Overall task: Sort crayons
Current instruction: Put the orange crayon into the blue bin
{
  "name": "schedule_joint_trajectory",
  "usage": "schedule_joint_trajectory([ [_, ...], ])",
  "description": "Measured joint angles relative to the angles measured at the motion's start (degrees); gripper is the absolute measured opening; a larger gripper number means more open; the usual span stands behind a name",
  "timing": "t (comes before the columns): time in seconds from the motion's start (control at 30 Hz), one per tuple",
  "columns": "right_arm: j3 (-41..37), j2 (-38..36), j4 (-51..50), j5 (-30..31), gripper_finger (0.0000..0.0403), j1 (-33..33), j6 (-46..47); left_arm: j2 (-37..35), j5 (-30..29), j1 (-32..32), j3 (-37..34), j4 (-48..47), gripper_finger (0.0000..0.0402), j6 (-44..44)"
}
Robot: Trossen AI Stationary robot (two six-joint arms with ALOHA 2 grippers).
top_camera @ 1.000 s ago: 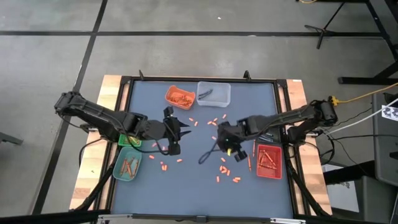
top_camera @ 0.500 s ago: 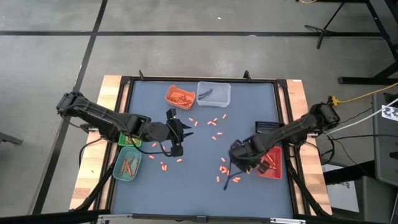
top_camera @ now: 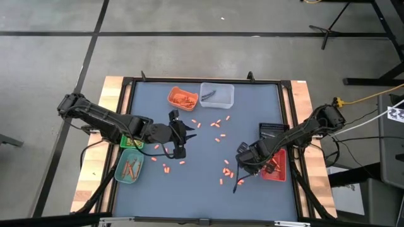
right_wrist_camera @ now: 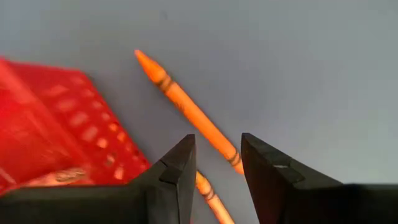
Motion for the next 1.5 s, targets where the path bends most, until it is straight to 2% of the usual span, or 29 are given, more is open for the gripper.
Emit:
schedule_joint_trajectory([
  [0.17, -1.7, 0.0, 0.0, 3.4, 0.0127, 0.0, -2.7, 0.0, 0.0, 0.0, 0.0, 0.0, 0.0092, 0.0],
  [0.43, -3.8, 0.0, 3.9, 3.4, 0.0127, 0.0, -4.0, 0.0, 0.0, 0.0, 0.0, 0.0, 0.0092, 0.0],
  [1.03, -3.8, 0.0, 4.4, 3.3, 0.0125, 0.0, -4.1, 0.0, 0.0, 0.0, 0.0, 0.0, 0.0092, 0.0],
  [1.5, -3.7, 0.0, 5.0, 3.3, 0.0020, 0.0, -4.1, 0.0, 0.0, 0.0, 0.0, 0.1, 0.0092, 0.2],
])
